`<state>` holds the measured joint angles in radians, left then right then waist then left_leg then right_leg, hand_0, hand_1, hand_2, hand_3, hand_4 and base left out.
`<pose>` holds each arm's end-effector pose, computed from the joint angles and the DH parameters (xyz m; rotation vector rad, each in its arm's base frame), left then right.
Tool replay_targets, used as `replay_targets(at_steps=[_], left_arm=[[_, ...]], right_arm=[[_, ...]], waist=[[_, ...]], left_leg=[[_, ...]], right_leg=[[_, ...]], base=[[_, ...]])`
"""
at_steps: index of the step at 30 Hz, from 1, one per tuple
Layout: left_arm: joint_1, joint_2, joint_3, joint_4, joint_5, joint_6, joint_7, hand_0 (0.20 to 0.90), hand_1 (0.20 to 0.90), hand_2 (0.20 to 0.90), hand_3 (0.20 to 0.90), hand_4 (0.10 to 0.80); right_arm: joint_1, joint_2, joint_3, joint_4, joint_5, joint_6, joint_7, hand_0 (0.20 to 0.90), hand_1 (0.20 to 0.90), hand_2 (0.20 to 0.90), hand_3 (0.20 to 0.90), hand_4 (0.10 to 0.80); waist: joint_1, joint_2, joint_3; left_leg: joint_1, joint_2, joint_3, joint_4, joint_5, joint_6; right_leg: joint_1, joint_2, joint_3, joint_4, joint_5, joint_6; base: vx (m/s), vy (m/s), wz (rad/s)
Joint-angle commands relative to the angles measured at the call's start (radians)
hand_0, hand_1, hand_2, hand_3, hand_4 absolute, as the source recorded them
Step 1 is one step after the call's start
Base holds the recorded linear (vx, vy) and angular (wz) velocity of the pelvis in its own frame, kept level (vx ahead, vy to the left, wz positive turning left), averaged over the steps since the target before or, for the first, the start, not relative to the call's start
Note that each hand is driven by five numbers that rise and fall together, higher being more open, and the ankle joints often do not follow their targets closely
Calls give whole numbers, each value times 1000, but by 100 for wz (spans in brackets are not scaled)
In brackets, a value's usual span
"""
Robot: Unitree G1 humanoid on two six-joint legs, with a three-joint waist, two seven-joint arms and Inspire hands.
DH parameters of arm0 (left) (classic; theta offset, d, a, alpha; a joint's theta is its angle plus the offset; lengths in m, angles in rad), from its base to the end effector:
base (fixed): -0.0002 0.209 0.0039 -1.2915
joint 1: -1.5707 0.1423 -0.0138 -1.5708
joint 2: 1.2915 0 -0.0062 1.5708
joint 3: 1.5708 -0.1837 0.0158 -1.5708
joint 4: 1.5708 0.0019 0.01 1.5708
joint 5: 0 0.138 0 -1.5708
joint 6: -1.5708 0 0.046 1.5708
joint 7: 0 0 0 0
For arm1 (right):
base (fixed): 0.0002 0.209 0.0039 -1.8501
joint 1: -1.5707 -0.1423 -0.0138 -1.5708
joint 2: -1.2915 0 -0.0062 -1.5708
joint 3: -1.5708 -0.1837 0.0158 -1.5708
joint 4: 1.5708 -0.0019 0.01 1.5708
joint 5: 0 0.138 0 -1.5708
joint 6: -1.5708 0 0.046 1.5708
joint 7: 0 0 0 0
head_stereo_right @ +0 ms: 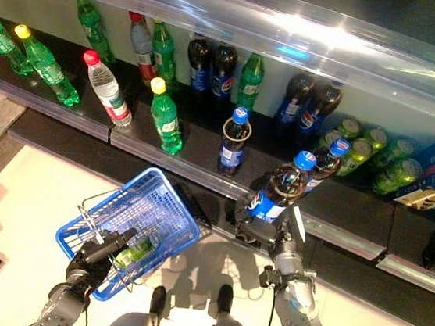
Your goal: Pick up the drink and place into the basket.
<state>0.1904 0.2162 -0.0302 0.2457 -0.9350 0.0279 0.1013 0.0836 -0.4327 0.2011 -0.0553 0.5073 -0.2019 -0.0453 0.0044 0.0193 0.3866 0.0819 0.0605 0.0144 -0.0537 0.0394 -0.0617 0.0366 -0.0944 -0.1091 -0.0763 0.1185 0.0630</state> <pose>0.1443 0.2018 -0.0286 -0.6914 0.4469 0.3122 0.1832 -0.1938 0.0491 0.1077 -0.0777 0.1230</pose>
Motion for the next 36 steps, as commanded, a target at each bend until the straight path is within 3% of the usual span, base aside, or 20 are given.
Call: replay_targets(at_steps=[1,8,18,26,31,36], left_arm=[[-29,130,-11,-251,-47,-100,-43,300,300,300,200,100],[-55,155,-86,-381,-121,-13,-82,300,300,300,200,100],[-82,171,-146,-512,-295,66,-113,300,300,300,200,100],[-118,190,-176,-611,-360,83,-190,300,300,300,200,100],[-159,202,-168,-644,-447,155,-244,300,300,300,200,100],[-177,192,-208,-658,-461,197,-292,300,300,300,200,100]], right_arm=[[-116,-12,114,-197,47,-145,111,300,300,300,200,100],[-238,25,276,-169,7,-137,65,300,300,300,200,100],[-293,75,405,-66,-20,-114,-1,300,300,300,200,100],[-331,100,447,75,-116,-162,-95,300,300,300,200,100],[-360,119,469,187,-226,-161,-128,300,300,300,200,100],[-415,130,495,262,-277,-156,-173,300,300,300,200,100]], waist=[[43,-6,-221],[106,10,-213],[158,27,-208],[190,39,-196],[207,48,-188],[228,53,-185]], left_leg=[[-57,-20,11,76,-51,10],[-73,-39,-37,73,-38,12],[-99,-57,-88,78,-23,13],[-123,-69,-117,87,-14,14],[-143,-80,-139,96,-8,13],[-152,-90,-161,107,-7,13]], right_leg=[[40,-26,-60,136,-180,17],[47,-40,-109,140,-182,16],[47,-62,-154,151,-182,22],[43,-75,-180,158,-179,24],[38,-86,-196,165,-178,25],[45,-93,-210,167,-177,26]], base=[[-21,21,14],[-14,33,25],[-2,31,26],[-8,14,15],[-18,12,16],[13,9,11]])
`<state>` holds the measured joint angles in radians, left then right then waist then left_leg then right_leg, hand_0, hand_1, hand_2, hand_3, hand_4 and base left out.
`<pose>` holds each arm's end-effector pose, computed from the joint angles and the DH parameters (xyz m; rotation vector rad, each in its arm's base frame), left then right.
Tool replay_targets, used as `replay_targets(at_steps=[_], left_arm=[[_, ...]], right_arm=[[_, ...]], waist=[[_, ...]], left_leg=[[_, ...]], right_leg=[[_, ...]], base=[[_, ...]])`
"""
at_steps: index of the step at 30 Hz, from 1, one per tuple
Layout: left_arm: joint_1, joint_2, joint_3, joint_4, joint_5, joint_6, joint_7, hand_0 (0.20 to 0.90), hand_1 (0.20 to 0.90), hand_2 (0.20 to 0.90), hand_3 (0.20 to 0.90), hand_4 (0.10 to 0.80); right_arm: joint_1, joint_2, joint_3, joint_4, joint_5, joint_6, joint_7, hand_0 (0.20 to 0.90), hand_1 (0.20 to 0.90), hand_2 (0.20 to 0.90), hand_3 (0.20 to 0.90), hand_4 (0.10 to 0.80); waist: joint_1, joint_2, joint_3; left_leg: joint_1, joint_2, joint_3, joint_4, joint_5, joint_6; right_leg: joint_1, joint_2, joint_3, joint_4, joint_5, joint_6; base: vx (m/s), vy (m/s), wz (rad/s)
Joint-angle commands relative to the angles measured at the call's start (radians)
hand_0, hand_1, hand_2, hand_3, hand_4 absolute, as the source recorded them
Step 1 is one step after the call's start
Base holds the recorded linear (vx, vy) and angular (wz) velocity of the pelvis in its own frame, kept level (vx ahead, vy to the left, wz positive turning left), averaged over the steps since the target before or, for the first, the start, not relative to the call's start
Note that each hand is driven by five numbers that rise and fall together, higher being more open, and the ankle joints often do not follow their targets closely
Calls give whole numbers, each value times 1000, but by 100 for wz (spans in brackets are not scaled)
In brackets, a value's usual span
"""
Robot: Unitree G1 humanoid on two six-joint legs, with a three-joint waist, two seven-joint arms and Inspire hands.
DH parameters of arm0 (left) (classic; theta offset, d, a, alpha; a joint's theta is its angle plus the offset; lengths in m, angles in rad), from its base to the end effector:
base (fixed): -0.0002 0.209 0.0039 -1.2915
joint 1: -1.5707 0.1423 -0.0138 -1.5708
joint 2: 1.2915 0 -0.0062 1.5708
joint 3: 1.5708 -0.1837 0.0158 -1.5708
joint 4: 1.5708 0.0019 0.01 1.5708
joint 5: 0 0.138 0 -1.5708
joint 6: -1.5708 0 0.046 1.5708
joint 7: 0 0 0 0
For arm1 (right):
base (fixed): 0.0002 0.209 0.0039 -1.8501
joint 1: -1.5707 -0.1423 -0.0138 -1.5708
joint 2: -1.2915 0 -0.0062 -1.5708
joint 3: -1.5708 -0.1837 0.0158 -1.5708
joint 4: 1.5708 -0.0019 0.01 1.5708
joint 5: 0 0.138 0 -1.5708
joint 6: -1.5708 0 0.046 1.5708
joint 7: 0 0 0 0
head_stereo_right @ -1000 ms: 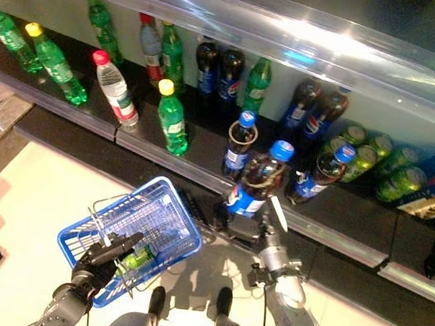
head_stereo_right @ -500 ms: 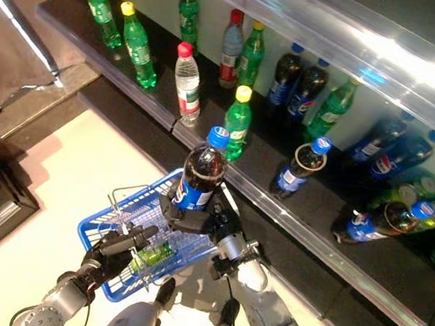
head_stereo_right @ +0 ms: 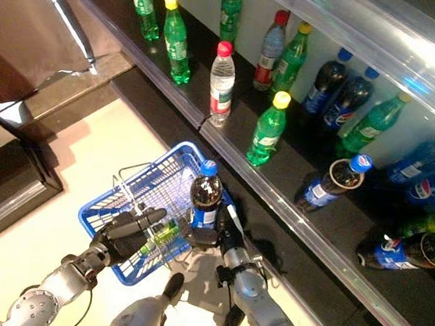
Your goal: Pick up the drink and place into the basket.
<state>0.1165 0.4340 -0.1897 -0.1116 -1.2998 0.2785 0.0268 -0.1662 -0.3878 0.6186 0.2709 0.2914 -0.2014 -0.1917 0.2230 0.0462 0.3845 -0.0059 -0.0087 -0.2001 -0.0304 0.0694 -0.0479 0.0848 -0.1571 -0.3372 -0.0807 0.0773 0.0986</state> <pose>0.1729 0.1832 0.0370 -0.8575 0.4360 -0.2340 0.2032 -0.1269 0.0088 -0.1782 0.0795 0.3467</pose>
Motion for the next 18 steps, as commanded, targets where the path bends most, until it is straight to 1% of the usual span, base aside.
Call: replay_targets(at_steps=[1,9,13,18], left_arm=[[-111,-30,-60,-299,-93,-49,-223,300,300,300,200,100],[-152,-49,-143,-271,-98,29,-243,300,300,300,200,100],[-171,-47,-175,-247,-103,22,-249,300,300,300,200,100],[-190,-35,-194,-236,-114,25,-247,300,300,300,200,100]], right_arm=[[-185,93,81,-41,-70,-159,-35,300,300,300,200,100],[-300,147,77,77,-67,-146,-134,300,300,300,200,100],[-326,172,61,109,-66,-142,-171,300,300,300,200,100],[-355,178,67,129,-91,-114,-172,300,300,300,200,100]], waist=[[14,28,-181],[44,37,-173],[49,45,-161],[56,47,-149]], left_leg=[[-65,-23,48,83,-36,-1],[-73,-36,20,98,-34,4],[-83,-44,10,102,-33,8],[-92,-49,5,103,-32,13]], right_leg=[[-2,-32,14,172,-135,-9],[12,-45,-10,177,-130,-5],[7,-49,-15,181,-128,-3],[2,-55,-21,179,-121,2]], base=[[23,6,13],[46,10,15],[5,33,5],[-9,15,14]])
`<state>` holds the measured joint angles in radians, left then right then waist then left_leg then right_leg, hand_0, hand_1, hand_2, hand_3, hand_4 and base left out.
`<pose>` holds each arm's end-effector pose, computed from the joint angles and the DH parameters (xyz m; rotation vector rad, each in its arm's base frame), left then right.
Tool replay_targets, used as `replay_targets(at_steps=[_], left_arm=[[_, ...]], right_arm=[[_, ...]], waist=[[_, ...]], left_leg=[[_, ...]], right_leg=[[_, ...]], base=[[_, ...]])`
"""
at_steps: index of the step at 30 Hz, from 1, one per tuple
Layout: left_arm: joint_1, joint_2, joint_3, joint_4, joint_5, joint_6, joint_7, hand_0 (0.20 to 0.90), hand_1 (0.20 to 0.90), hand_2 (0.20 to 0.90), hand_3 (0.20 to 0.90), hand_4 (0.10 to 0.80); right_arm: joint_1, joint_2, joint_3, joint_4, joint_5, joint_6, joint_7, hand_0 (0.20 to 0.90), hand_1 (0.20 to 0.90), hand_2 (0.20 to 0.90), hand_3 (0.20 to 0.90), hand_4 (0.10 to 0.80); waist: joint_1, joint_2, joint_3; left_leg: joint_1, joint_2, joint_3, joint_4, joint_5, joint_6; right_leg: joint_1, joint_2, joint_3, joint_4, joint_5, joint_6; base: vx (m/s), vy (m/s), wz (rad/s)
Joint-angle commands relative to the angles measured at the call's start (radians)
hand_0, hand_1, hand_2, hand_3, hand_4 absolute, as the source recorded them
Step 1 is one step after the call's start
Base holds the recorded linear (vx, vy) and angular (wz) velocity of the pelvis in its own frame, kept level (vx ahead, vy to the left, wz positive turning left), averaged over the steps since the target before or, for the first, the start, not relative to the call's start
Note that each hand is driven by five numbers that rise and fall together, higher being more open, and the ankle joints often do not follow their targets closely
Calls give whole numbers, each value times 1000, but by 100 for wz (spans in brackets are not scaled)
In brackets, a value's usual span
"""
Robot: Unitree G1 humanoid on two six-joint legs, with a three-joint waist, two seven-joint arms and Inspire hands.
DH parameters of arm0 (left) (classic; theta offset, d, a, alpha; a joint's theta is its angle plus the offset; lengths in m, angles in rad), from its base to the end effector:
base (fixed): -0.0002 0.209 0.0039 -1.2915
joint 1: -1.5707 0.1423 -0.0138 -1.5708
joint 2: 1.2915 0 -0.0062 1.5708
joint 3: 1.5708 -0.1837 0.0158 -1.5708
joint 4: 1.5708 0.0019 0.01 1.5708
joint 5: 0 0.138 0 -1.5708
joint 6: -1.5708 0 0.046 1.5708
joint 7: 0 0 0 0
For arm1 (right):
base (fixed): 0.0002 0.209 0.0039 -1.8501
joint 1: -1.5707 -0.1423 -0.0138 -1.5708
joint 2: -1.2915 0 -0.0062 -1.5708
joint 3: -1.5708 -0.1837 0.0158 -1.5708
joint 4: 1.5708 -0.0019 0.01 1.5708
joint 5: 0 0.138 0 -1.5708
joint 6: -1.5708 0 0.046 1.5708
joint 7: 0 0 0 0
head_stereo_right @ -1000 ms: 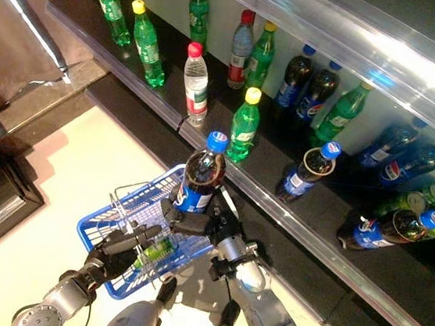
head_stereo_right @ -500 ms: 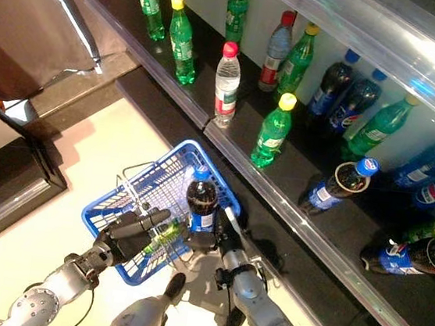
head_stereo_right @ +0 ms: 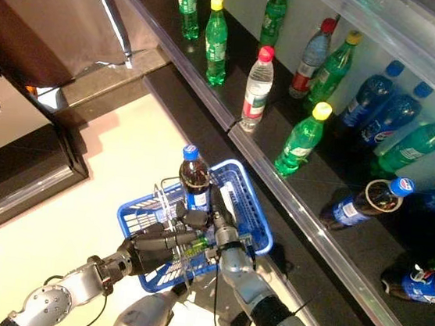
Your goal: Pick up the drink and place into the basket.
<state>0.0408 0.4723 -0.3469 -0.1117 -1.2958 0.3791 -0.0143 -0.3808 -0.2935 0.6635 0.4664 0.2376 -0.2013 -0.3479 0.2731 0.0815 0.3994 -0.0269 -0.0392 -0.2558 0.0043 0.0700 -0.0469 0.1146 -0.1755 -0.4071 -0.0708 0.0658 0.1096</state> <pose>0.1759 0.1573 0.0356 -0.7867 0.5839 -0.4601 0.2419 -0.1011 0.0209 -0.2676 -0.0034 0.2407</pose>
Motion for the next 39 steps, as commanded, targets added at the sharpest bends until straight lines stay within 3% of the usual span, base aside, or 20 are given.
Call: replay_targets(at_steps=[1,11,16,23,32,39], left_arm=[[-115,-72,-38,-237,-120,-74,-206,300,300,300,200,100],[-146,-54,-58,-221,-119,-67,-215,300,300,300,200,100],[-155,7,-45,-224,-164,-79,-240,300,300,300,200,100],[-175,81,-52,-219,-206,-91,-270,300,300,300,200,100],[-185,116,-18,-239,-234,-93,-260,300,300,300,200,100],[-198,122,-14,-251,-258,-58,-241,300,300,300,200,100]], right_arm=[[-142,82,24,-66,-41,-112,-15,300,300,300,200,100],[-181,24,73,39,-186,-68,46,300,300,300,200,100],[-152,-98,126,36,-357,-88,83,300,300,300,200,100],[-182,-213,171,46,-471,-112,-11,300,300,300,200,100],[-127,-235,111,77,-458,-114,-50,300,300,300,200,100],[-148,-239,130,73,-527,-13,-42,300,300,300,200,100]], waist=[[6,11,-164],[17,3,-163],[12,-3,-148],[10,-15,-126],[-6,-5,-110],[-8,-3,-103]], left_leg=[[-72,-19,61,69,-33,12],[-80,-20,70,76,-37,18],[-92,-20,75,75,-36,21],[-90,-15,76,66,-37,25],[-85,-13,79,56,-37,29],[-75,-9,80,55,-38,27]], right_leg=[[-28,-37,49,169,-109,-8],[-30,-43,39,166,-102,-1],[-40,-43,35,165,-99,4],[-43,-40,31,164,-94,11],[-51,-41,34,167,-95,11],[-47,-42,35,168,-94,11]], base=[[6,1,4],[15,-2,7],[-31,-26,0],[-33,-63,1],[-3,-4,0],[16,0,0]])
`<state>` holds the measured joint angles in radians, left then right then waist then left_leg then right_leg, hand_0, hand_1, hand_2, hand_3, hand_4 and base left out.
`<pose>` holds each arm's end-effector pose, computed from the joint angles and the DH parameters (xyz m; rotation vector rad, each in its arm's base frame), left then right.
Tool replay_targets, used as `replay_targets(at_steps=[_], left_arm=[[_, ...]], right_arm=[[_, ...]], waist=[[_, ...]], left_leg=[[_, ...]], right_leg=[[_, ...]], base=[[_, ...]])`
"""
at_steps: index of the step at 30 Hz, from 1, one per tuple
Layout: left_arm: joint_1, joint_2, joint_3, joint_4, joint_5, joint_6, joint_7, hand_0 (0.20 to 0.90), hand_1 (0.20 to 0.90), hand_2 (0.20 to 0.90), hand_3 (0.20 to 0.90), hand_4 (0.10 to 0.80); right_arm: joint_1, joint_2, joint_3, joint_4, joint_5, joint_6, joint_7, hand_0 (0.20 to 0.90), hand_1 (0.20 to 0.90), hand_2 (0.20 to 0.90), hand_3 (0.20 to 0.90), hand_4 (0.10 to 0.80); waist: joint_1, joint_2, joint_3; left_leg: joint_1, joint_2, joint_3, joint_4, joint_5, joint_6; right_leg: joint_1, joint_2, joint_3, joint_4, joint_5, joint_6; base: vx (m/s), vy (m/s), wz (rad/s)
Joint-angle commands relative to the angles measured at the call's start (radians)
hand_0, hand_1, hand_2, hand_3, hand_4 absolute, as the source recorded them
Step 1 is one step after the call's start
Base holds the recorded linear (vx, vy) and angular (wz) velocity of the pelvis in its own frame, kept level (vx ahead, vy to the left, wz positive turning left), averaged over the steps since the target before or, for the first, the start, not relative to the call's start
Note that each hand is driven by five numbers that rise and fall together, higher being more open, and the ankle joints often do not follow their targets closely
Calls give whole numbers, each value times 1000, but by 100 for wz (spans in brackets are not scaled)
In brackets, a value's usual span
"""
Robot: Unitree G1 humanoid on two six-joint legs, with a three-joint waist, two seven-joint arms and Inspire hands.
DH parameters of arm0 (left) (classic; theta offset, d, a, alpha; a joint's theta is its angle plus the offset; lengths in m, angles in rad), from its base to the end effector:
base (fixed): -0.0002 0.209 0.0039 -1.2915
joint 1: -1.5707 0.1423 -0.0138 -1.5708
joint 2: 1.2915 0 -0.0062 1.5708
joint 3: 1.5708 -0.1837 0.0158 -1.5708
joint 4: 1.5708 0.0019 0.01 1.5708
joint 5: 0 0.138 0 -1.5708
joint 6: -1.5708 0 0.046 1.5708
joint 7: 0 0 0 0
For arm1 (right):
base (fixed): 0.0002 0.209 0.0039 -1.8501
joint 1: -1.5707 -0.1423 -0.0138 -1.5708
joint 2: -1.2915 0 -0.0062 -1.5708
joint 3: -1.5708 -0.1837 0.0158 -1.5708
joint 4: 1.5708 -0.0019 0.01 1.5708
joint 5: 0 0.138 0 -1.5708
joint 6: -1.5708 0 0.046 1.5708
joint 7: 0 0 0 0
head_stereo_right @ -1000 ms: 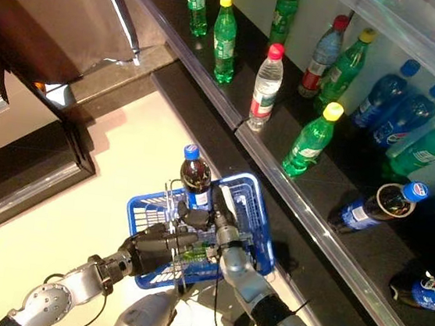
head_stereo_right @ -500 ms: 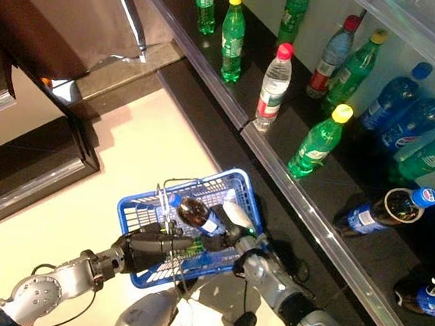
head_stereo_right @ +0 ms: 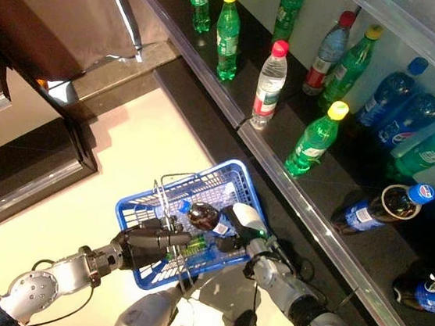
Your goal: Pick up the drink and place into the basket.
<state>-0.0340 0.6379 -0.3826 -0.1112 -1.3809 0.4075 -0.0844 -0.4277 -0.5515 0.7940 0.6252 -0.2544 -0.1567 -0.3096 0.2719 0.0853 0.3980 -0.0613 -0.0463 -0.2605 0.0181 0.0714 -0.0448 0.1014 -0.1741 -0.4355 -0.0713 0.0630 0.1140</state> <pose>0.1871 0.1785 0.0498 -0.7050 0.6019 -0.5547 0.2430 -0.1797 0.0011 -1.0840 0.0087 0.3804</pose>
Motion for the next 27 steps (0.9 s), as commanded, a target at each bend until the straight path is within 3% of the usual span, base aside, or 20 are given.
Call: replay_targets(at_steps=[1,7,13,27], left_arm=[[-129,-42,18,-251,-177,-84,-167,300,300,300,200,100],[-167,-38,-14,-267,-197,-58,-161,300,300,300,200,100],[-218,-61,-84,-267,-207,-9,-153,300,300,300,200,100],[-353,-146,-254,-215,-254,33,-164,300,300,300,200,100]], right_arm=[[-114,20,9,-81,-49,-31,-66,300,300,300,200,100],[-204,46,81,-49,-56,117,49,300,300,300,200,100],[-320,105,139,50,-78,196,97,300,300,300,200,100],[-525,198,251,210,-84,248,274,300,300,300,200,100]], waist=[[-6,-6,-101],[8,-7,-95],[29,0,-87],[49,16,-43]], left_leg=[[-40,-1,85,42,-40,24],[-44,-2,81,47,-40,22],[-51,-9,73,53,-38,25],[-97,-38,61,78,-33,36]], right_leg=[[-34,-44,64,169,-91,7],[-34,-45,62,170,-91,7],[-36,-50,54,173,-88,6],[-71,-66,47,181,-70,7]], base=[[0,0,0],[0,0,0],[0,0,0],[-7,20,8]])
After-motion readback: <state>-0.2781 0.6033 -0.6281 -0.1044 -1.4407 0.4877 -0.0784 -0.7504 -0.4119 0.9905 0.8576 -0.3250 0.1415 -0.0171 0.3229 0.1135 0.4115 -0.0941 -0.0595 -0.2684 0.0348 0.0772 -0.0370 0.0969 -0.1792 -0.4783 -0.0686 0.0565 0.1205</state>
